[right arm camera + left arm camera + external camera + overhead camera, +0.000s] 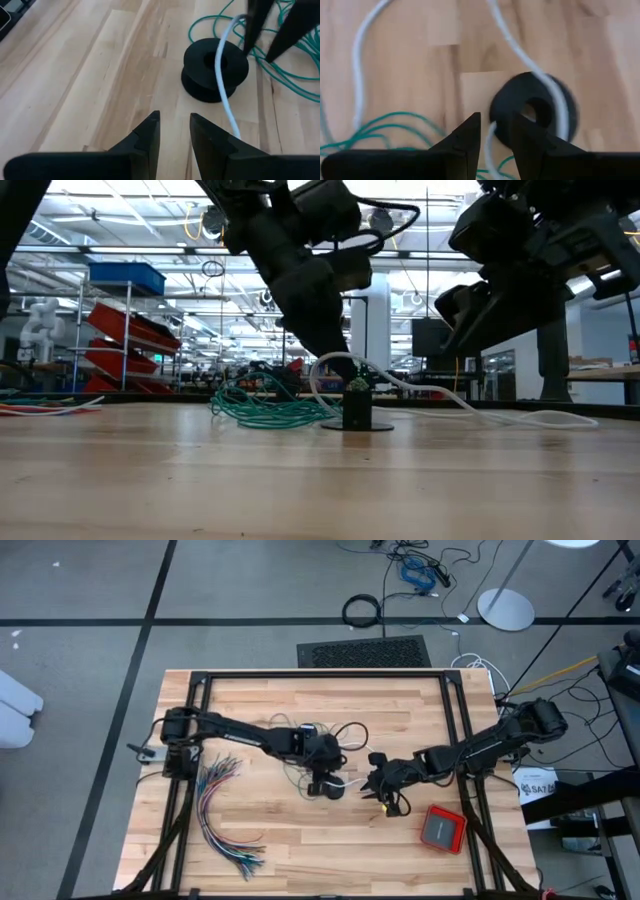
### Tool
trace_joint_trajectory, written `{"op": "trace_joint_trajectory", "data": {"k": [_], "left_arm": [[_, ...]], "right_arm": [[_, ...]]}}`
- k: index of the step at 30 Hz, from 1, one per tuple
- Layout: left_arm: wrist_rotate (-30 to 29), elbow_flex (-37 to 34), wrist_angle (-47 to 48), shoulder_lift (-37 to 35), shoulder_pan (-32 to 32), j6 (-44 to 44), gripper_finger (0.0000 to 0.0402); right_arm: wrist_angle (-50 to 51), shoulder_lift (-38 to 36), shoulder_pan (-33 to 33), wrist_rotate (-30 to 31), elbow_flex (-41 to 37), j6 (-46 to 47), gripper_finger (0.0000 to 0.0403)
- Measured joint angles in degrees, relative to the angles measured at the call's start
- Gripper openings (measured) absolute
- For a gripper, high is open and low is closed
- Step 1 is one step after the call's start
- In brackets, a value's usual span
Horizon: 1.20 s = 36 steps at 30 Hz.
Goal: Coil cords
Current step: Coil the white wire onto the spool
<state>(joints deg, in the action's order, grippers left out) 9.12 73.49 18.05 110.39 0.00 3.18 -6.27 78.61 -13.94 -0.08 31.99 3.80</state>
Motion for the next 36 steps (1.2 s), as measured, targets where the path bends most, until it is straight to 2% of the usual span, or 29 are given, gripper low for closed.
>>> {"op": "trace_joint_trajectory", "data": {"k": [9, 15, 20, 25, 31, 36], "left_arm": [[2.4, 0.0, -0.1, 0.1, -1.8, -1.3, 0.0105], [-2.3, 0.0, -0.4, 0.1, -2.5, -0.3, 0.0108], [-5.7, 0.1, -1.7, 0.1, -3.3, 0.3, 0.0151], [-5.9, 0.1, -1.8, 0.6, -3.1, 0.1, 0.0201], [-6.1, 0.2, -2.1, 1.9, -3.2, -1.0, 0.0208], [-10.1, 0.1, -2.5, 3.0, -3.1, -0.9, 0.0208]], "right_arm": [[0.0, 0.0, -0.2, 0.0, 0.0, -0.2, 0.0093], [0.0, 0.0, -0.2, 0.0, 0.0, -0.4, 0.0093], [0.0, 0.0, -0.2, 0.0, 0.0, -0.4, 0.0093], [0.0, 0.0, -0.2, 0.0, 0.0, -0.4, 0.0093], [0.0, 0.0, -0.2, 0.0, 0.0, -0.4, 0.0093], [-0.1, -0.1, -0.2, 0.0, 0.0, -0.4, 0.0093]]}}
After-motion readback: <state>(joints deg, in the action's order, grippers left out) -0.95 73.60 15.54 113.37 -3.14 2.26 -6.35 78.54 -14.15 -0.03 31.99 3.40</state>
